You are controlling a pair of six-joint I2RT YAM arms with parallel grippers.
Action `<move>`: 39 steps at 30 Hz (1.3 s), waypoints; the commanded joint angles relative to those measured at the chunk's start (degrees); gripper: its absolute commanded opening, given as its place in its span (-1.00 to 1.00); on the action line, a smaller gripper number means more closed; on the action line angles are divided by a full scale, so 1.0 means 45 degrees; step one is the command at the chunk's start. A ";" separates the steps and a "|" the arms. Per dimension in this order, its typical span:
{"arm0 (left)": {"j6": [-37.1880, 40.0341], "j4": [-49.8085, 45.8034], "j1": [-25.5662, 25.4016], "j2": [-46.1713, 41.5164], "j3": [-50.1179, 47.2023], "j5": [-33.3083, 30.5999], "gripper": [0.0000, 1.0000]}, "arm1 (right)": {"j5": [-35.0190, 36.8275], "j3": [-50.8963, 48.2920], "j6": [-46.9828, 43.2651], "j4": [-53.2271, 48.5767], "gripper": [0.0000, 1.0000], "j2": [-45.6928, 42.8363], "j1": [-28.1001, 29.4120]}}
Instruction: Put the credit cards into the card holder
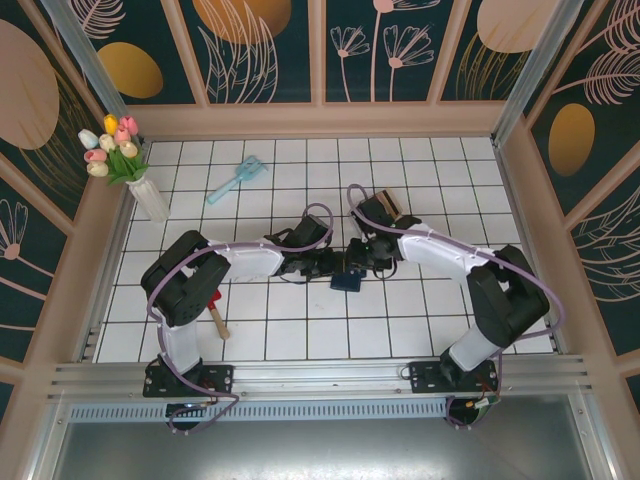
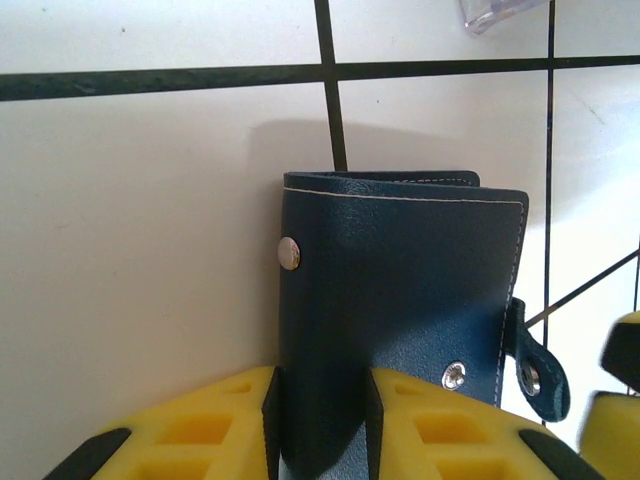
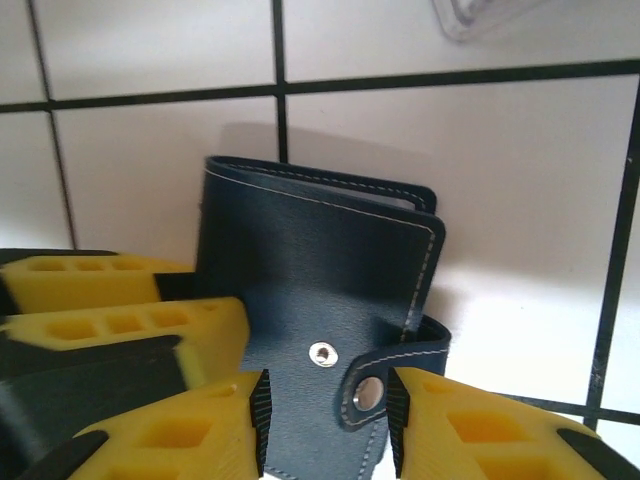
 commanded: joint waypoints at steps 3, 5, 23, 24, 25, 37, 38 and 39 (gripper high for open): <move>-0.0103 0.0179 -0.0029 0.0177 -0.0227 0.0139 -0.41 | 0.0456 0.0311 0.0049 -0.0559 -0.24 0.0394 0.0251; -0.0112 0.0168 -0.0036 0.0183 -0.0238 0.0163 -0.41 | 0.0727 0.0347 0.0094 -0.0741 -0.32 0.0439 0.0280; -0.0098 0.0105 -0.0035 0.0257 -0.0207 0.0198 -0.41 | -0.0195 0.0690 0.0174 -0.0657 -0.98 0.0225 0.0232; -0.0091 0.0115 -0.0035 0.0244 -0.0223 0.0198 -0.41 | -0.0499 0.0718 0.0167 -0.0541 -0.99 0.0260 0.0231; -0.0108 0.0144 -0.0034 0.0235 -0.0250 0.0198 -0.42 | -0.0721 0.0742 0.0190 -0.0417 -0.99 0.0293 0.0234; -0.0167 0.0242 -0.0026 0.0349 -0.0258 0.0295 -0.46 | -0.1414 0.0198 0.0720 0.0605 -1.00 0.1115 -0.0179; -0.0192 0.0241 -0.0033 0.0354 -0.0245 0.0295 -0.46 | -0.1462 0.0191 0.0736 0.0631 -1.00 0.1169 -0.0194; -0.0200 0.0232 -0.0018 0.0349 -0.0246 0.0290 -0.47 | -0.1511 0.0202 0.0757 0.0650 -1.00 0.1199 -0.0192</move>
